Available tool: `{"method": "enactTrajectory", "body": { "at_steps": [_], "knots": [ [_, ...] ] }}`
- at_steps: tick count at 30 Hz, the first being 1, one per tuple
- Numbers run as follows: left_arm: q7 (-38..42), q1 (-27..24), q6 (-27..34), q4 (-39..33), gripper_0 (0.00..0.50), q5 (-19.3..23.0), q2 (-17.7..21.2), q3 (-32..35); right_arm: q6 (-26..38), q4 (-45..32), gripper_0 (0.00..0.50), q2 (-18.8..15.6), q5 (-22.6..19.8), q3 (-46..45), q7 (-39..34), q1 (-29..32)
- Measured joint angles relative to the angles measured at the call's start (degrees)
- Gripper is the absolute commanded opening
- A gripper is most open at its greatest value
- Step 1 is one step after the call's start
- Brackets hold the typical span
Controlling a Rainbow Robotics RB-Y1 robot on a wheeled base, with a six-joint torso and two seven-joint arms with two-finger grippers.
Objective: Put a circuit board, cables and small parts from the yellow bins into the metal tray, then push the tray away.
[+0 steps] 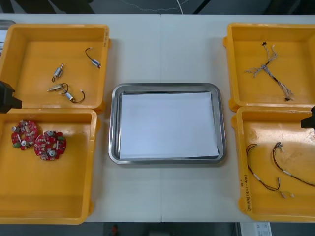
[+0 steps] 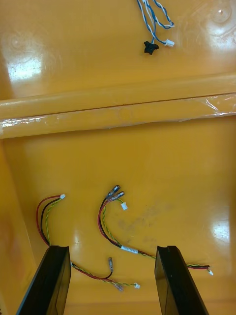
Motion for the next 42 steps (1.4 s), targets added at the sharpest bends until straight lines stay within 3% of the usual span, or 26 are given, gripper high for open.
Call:
{"method": "enactTrajectory", "body": {
  "at_steps": [42],
  "knots": [
    [0.0, 1.8, 0.0, 1.6, 0.500, 0.1, -1.4, -1.7, 0.0, -0.8, 0.500, -0.1, 0.0, 0.0, 0.0, 0.0]
  ]
}}
